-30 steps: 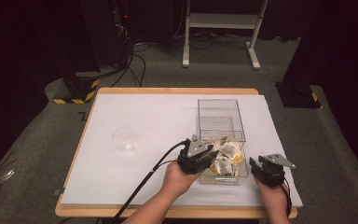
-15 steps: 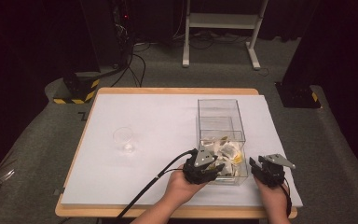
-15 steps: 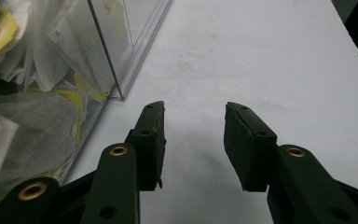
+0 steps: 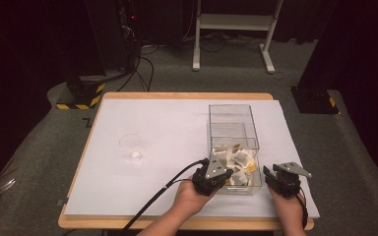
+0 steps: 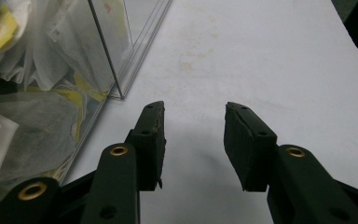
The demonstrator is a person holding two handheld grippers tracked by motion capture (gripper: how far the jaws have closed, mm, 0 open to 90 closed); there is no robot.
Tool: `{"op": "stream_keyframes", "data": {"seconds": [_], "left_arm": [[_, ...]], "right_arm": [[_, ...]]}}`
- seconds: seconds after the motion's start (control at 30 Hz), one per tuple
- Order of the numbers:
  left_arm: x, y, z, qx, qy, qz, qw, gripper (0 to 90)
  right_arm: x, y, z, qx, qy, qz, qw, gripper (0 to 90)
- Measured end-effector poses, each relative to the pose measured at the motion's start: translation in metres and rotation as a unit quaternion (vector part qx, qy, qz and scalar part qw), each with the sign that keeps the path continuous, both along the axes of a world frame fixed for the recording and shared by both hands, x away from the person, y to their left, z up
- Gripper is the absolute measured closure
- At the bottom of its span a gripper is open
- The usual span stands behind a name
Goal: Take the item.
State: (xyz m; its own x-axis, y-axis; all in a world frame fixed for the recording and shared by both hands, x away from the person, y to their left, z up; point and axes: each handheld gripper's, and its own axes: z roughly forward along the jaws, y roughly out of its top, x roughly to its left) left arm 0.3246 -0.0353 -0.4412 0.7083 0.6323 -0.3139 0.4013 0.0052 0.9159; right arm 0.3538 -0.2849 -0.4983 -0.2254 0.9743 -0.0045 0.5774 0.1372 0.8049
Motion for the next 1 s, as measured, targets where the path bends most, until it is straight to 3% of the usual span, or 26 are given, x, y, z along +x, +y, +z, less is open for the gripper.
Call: {"op": "stream_keyframes", "data": {"seconds": [0.27,0.73,0.87,1.0], "left_arm": [[0.0,0.002,0.001,-0.014,0.006,0.005,0.9999,90.0],[0.003,0.015,0.02,-0.06,-0.015,0.033,0.9976,90.0],[0.006,0.02,0.026,-0.062,-0.02,0.037,0.9972,90.0],[0.006,0.017,0.021,-0.05,-0.011,0.034,0.9981,90.0]], "right_arm": [[0.0,0.0,0.0,0.0,0.0,0.0,1.0,58.4],[0.0,0.0,0.0,0.0,-0.001,0.0,1.0,58.4],[0.0,0.0,0.0,-0.001,0.0,-0.001,1.0,58.4],[0.0,0.0,0.0,-0.001,0.0,-0.001,1.0,58.4]]}}
